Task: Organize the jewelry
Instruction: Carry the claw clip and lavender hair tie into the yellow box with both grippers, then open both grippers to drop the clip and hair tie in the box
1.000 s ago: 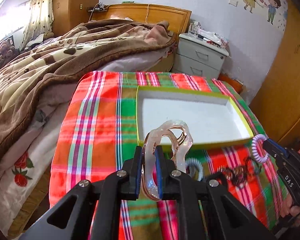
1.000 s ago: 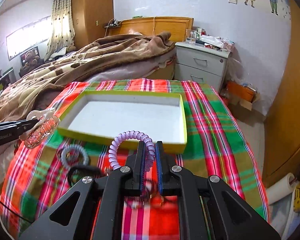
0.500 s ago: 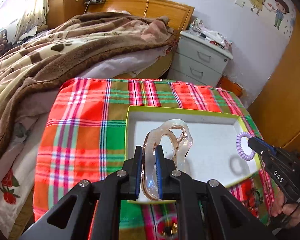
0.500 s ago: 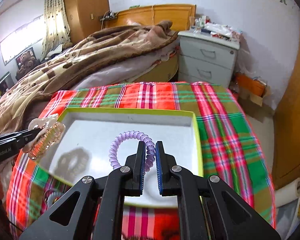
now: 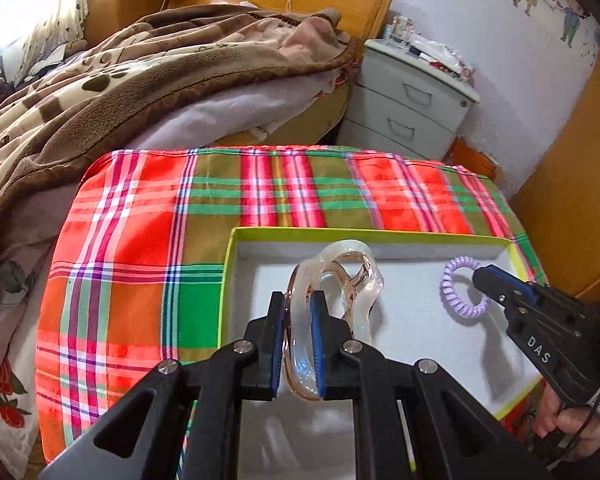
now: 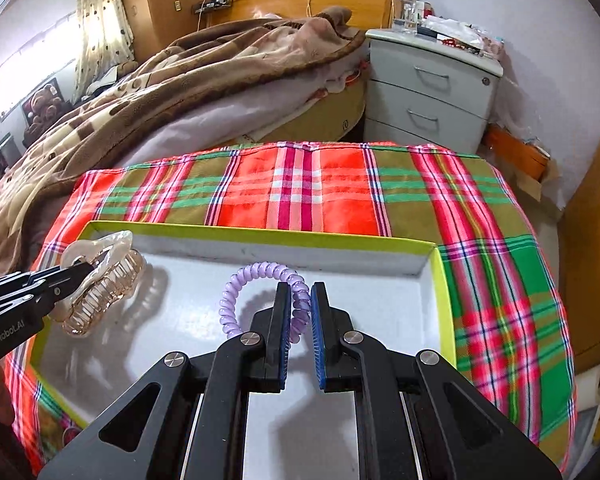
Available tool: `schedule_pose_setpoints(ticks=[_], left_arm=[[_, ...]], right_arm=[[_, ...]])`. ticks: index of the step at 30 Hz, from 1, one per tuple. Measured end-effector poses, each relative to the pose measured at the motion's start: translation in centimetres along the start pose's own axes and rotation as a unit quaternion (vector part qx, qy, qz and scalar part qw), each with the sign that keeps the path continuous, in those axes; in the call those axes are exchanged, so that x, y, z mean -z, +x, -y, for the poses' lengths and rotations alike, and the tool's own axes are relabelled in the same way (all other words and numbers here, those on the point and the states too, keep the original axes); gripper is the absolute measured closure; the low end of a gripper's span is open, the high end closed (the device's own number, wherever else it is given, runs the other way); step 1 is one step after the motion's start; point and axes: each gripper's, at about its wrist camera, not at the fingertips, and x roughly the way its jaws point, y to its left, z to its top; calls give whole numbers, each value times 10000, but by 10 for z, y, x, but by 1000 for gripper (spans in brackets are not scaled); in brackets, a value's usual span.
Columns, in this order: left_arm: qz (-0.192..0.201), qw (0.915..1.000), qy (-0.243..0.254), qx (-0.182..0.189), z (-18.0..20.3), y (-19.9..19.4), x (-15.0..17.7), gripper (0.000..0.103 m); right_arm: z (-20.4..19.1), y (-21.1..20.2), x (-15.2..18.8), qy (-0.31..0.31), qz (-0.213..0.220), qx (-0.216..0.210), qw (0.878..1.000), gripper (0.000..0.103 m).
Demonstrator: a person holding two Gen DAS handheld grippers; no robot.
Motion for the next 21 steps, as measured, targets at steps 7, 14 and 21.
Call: schedule_pose_setpoints(ticks=[7,14,21], left_arm=[[-28,10000,8,-21,-2,5,-2,90],[-69,9998,123,-164,1,7,-2,89],[-42,9994,137,-321,1,8,-1,77]], right_arm=[[1,7,-1,-49,-55,77,9999,93],[-2,14,-1,-109,-147,107,9998,93],[-3,16,-1,-139,-163,149,9997,92]])
